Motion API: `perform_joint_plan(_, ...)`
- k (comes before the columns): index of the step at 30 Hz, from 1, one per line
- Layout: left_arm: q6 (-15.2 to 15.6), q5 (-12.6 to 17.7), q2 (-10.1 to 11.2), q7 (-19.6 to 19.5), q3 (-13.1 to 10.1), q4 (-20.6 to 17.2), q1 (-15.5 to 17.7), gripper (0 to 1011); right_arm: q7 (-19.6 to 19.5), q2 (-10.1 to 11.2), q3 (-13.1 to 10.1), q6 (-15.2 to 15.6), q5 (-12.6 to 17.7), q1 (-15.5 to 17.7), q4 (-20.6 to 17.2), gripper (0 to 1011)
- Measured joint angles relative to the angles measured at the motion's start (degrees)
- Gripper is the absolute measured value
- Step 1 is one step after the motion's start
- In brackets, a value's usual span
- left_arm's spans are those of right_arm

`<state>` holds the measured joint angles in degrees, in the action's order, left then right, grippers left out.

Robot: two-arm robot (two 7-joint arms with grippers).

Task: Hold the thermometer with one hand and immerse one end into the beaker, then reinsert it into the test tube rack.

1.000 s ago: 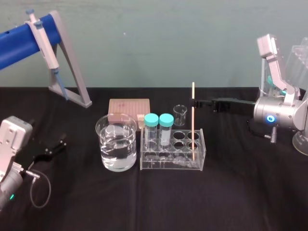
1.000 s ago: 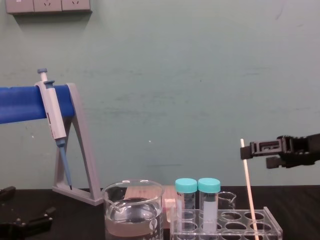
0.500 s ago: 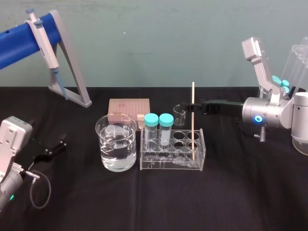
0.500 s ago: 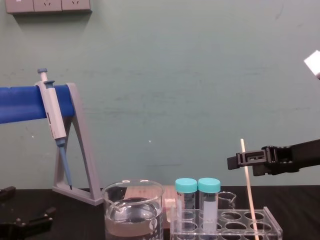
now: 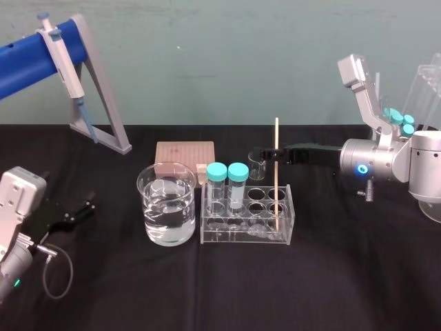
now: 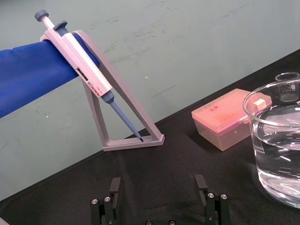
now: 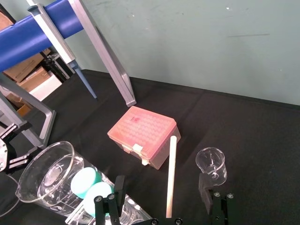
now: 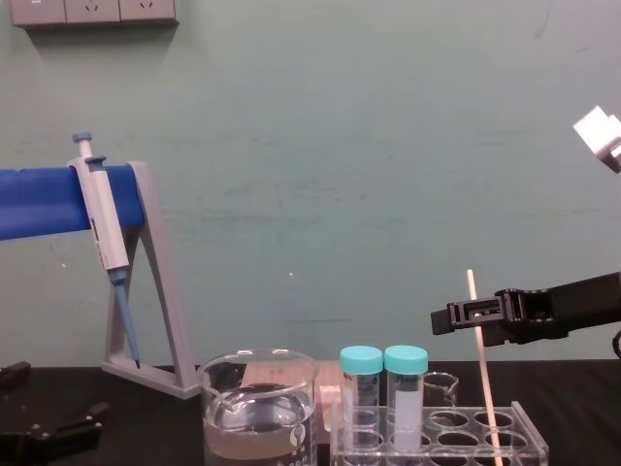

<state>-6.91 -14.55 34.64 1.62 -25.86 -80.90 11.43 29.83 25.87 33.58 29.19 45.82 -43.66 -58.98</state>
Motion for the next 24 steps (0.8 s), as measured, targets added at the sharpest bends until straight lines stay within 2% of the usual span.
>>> perform_joint_plan(24,0.00,0.00,0.00,0.00,0.00,0.00,0.00,1004,-0.25,0.19,-0.05,0.01,-0.02,0.14,-0.31,997)
